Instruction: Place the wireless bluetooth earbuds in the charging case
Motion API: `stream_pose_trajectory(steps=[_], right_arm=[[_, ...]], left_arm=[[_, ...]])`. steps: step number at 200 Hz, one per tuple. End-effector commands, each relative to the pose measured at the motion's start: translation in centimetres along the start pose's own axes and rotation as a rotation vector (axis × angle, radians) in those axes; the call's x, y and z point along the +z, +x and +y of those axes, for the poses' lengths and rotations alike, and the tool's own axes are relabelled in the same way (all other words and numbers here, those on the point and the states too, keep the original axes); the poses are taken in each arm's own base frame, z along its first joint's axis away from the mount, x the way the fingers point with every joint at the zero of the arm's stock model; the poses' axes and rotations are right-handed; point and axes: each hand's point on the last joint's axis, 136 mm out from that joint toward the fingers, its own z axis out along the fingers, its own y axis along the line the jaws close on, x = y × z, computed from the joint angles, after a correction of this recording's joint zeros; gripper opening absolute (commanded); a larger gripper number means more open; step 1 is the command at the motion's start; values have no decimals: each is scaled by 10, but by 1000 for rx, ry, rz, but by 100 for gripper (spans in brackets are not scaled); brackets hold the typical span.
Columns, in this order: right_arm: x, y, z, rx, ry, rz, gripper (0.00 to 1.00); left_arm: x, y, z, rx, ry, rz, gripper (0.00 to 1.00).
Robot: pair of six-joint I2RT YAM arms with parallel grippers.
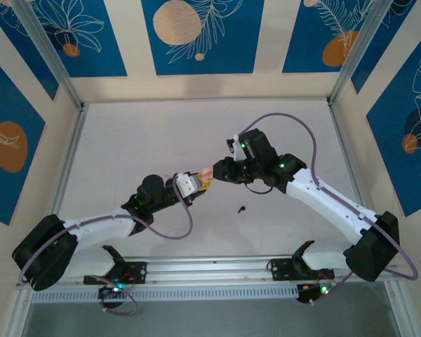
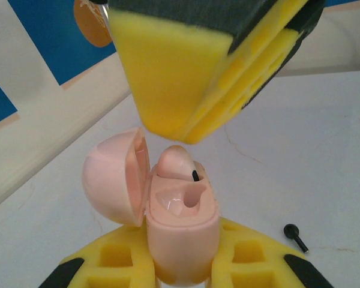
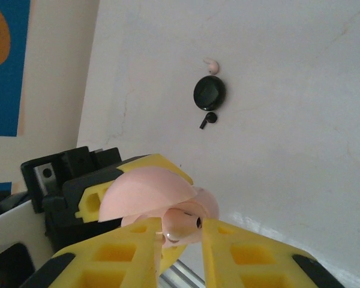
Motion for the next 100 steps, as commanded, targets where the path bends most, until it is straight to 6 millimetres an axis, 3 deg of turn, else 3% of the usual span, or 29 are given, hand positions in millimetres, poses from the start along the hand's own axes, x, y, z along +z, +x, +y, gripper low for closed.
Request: stream_pose_trajectory(steps=[1, 33, 100], right_arm=[[-16, -2, 9, -66, -35, -33, 25], [-14, -1, 17, -91, -77, -16, 25], [1, 4, 13, -87, -76, 37, 24]], left_arm=[[-3, -14, -2, -3, -2, -59, 8], [-2, -15, -3, -10, 8, -63, 8], [-4, -15, -2, -21, 5, -56, 8]])
